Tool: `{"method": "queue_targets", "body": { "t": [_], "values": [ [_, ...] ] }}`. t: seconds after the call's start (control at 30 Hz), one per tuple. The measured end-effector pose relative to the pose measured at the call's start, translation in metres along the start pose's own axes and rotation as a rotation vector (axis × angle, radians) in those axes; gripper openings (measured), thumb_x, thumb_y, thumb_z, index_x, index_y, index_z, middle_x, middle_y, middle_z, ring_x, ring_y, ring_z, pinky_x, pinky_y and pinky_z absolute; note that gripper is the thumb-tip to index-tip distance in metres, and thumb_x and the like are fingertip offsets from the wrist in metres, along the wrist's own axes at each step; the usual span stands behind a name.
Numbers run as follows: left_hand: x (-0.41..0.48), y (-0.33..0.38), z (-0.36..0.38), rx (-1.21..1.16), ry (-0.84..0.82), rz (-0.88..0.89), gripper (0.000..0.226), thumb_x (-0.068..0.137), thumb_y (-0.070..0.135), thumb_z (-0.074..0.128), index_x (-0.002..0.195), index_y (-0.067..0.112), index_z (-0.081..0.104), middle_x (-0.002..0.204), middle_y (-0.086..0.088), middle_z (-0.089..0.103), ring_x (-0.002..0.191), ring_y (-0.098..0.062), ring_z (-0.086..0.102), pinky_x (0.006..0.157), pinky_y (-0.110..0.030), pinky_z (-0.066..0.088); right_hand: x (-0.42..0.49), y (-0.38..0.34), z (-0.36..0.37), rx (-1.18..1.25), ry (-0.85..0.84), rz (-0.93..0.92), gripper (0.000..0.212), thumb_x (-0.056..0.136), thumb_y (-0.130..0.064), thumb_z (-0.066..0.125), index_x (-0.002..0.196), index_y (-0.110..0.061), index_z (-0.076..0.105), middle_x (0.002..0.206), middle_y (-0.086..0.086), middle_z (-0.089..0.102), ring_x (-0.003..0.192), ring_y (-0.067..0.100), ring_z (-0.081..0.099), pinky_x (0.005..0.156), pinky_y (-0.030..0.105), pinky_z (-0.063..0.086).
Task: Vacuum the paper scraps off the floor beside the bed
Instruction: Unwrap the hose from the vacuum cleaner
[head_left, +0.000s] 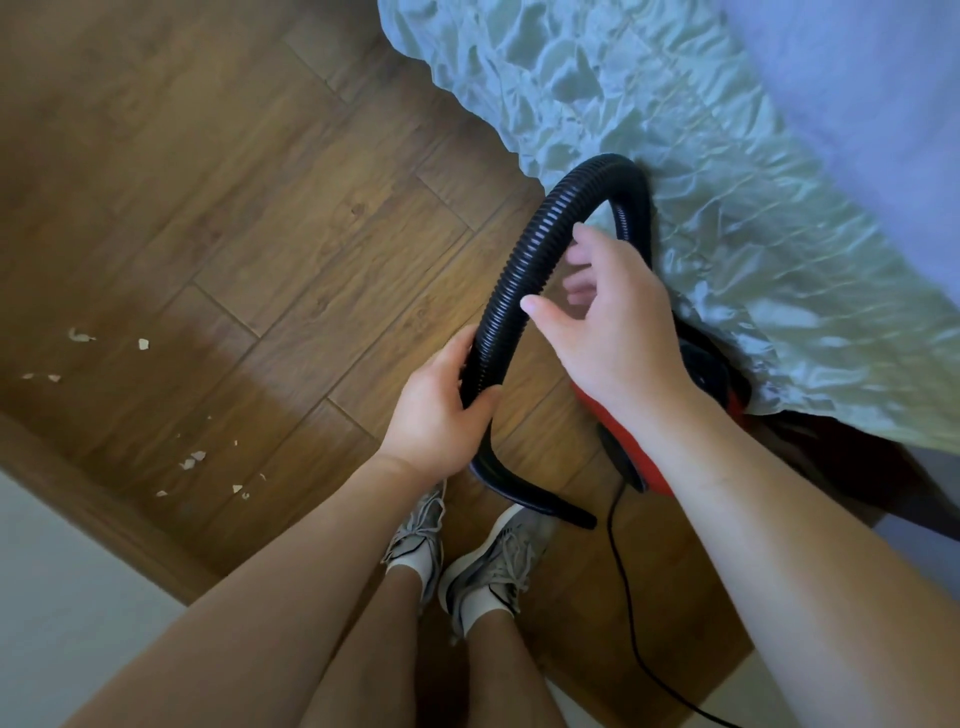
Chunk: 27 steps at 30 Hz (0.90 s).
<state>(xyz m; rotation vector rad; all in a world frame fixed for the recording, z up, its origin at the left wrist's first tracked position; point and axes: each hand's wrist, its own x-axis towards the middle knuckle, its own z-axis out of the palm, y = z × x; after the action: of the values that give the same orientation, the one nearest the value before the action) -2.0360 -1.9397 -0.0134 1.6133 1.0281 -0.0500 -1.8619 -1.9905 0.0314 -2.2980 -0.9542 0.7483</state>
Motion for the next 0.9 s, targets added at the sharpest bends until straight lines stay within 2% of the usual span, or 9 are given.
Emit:
{"method": "queue_targets", "body": {
  "t": [0.17, 0.27, 0.37, 0.43, 0.5, 0.63, 0.7, 0.8, 0.9],
  "values": [
    [0.003, 0.004, -0.009, 0.022, 0.006, 0.054, 0.059, 0.094, 0.012, 0.064, 0.14, 0.043, 0.043, 0.113, 0.015, 0.064, 0.103, -0.002, 0.059, 0.092, -0.041, 0.056, 0.002, -0.008, -0.007, -0.155, -0.015, -0.216, 0.058, 0.08, -0.023, 0.081, 0.132, -0.006, 0.059, 0.126, 0.006, 0.057, 0.115, 0.022, 0.056, 0.1, 0.036, 0.048],
    [0.005, 0.007, -0.015, 0.014, 0.018, 0.071, 0.06, 0.094, 0.011, 0.063, 0.143, 0.037, 0.043, 0.12, 0.014, 0.062, 0.111, -0.005, 0.057, 0.098, -0.036, 0.051, 0.005, -0.013, -0.005, -0.288, -0.019, -0.379, 0.055, 0.075, -0.019, 0.085, 0.125, -0.004, 0.065, 0.125, 0.009, 0.06, 0.119, 0.032, 0.054, 0.103, 0.037, 0.044],
    [0.008, 0.011, -0.022, 0.008, 0.004, 0.094, 0.059, 0.093, 0.01, 0.063, 0.144, 0.033, 0.045, 0.121, 0.013, 0.063, 0.111, -0.005, 0.058, 0.097, -0.033, 0.05, 0.012, -0.015, -0.002, -0.39, -0.082, -0.5, 0.056, 0.071, -0.019, 0.086, 0.122, -0.005, 0.068, 0.127, 0.008, 0.063, 0.126, 0.035, 0.05, 0.109, 0.05, 0.041],
    [0.009, 0.011, -0.026, 0.009, -0.009, 0.107, 0.059, 0.092, 0.009, 0.063, 0.145, 0.029, 0.047, 0.122, 0.011, 0.063, 0.112, -0.006, 0.058, 0.097, -0.032, 0.049, 0.019, -0.016, -0.002, -0.449, -0.142, -0.541, 0.057, 0.07, -0.02, 0.087, 0.122, -0.007, 0.069, 0.129, 0.006, 0.064, 0.131, 0.035, 0.048, 0.114, 0.058, 0.033],
    [0.01, 0.012, -0.03, 0.005, -0.01, 0.109, 0.058, 0.092, 0.009, 0.063, 0.145, 0.028, 0.048, 0.122, 0.01, 0.063, 0.112, -0.006, 0.058, 0.097, -0.029, 0.047, 0.026, -0.019, -0.003, -0.493, -0.212, -0.55, 0.059, 0.07, -0.02, 0.088, 0.124, -0.01, 0.069, 0.131, 0.004, 0.064, 0.135, 0.034, 0.045, 0.117, 0.06, 0.023],
    [0.009, 0.013, -0.037, 0.02, 0.015, 0.109, 0.052, 0.094, 0.012, 0.063, 0.14, 0.032, 0.049, 0.113, 0.016, 0.061, 0.104, 0.006, 0.056, 0.082, -0.005, 0.039, 0.045, -0.027, -0.006, -0.568, -0.309, -0.567, 0.059, 0.07, -0.026, 0.088, 0.125, -0.018, 0.069, 0.122, -0.001, 0.063, 0.129, 0.03, 0.046, 0.121, 0.057, 0.012],
    [0.009, 0.012, -0.039, 0.017, 0.033, 0.115, 0.049, 0.094, 0.012, 0.063, 0.137, 0.031, 0.051, 0.111, 0.015, 0.062, 0.101, 0.007, 0.056, 0.078, -0.003, 0.039, 0.053, -0.03, -0.006, -0.582, -0.342, -0.567, 0.054, 0.07, -0.03, 0.088, 0.121, -0.021, 0.072, 0.114, -0.002, 0.06, 0.12, 0.029, 0.048, 0.121, 0.054, 0.012],
    [0.009, 0.01, -0.042, 0.004, 0.077, 0.105, 0.046, 0.094, 0.01, 0.063, 0.135, 0.029, 0.054, 0.113, 0.016, 0.061, 0.099, 0.006, 0.056, 0.082, -0.003, 0.037, 0.061, -0.036, -0.006, -0.587, -0.371, -0.533, 0.046, 0.072, -0.04, 0.085, 0.114, -0.025, 0.073, 0.112, -0.005, 0.057, 0.116, 0.025, 0.045, 0.12, 0.045, 0.014],
    [0.012, 0.01, -0.048, 0.008, 0.123, 0.098, 0.045, 0.094, 0.01, 0.063, 0.136, 0.027, 0.055, 0.116, 0.015, 0.062, 0.104, 0.005, 0.053, 0.086, -0.003, 0.035, 0.064, -0.04, -0.005, -0.604, -0.36, -0.521, 0.038, 0.075, -0.048, 0.079, 0.107, -0.031, 0.07, 0.107, -0.011, 0.061, 0.114, 0.02, 0.048, 0.112, 0.039, 0.02]
  ]
}}
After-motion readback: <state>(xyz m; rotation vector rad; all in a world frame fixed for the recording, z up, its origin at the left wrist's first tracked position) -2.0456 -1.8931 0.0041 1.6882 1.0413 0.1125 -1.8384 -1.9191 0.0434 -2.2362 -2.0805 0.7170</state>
